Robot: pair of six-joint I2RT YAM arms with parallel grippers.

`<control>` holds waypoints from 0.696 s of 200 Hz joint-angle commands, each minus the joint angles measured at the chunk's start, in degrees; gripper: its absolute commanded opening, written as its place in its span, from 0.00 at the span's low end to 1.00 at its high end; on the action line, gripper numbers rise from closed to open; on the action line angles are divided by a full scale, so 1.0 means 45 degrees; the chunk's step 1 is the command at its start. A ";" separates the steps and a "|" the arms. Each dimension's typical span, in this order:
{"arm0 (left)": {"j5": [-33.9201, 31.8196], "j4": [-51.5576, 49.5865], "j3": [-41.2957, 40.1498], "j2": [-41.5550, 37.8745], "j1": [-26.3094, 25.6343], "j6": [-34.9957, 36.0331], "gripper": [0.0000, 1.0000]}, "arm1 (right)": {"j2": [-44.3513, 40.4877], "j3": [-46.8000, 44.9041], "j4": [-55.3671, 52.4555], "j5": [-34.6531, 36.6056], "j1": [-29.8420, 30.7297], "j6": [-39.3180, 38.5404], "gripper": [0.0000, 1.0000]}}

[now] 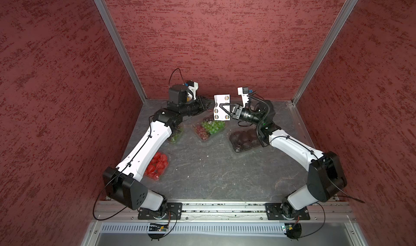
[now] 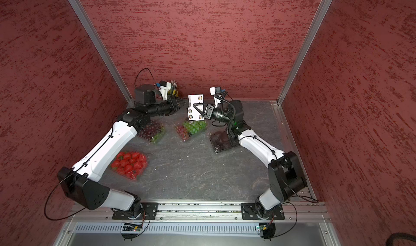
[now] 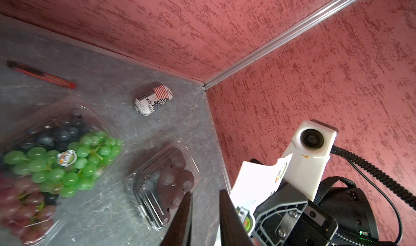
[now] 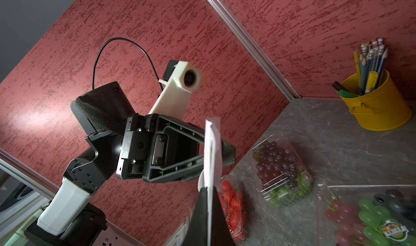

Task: Label fruit boxes
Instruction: Adjust the label sticker, then tear off the label from the label sticker.

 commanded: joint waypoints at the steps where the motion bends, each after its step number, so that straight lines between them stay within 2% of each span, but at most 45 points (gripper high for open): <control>1: -0.0773 -0.1244 0.0356 -0.0568 0.0085 0.0889 0.27 | 0.0344 0.0765 -0.0411 0.0057 0.0077 -0.0503 0.00; 67: -0.1487 -0.2049 0.1165 -0.0628 -0.0571 0.1751 0.32 | 0.0997 0.1598 -0.0747 -0.0114 0.0266 -0.0736 0.00; 139: -0.2045 -0.2612 0.2058 0.0210 -0.1110 0.2241 0.35 | 0.0924 0.1666 -0.0856 -0.0110 0.0484 -0.0808 0.00</control>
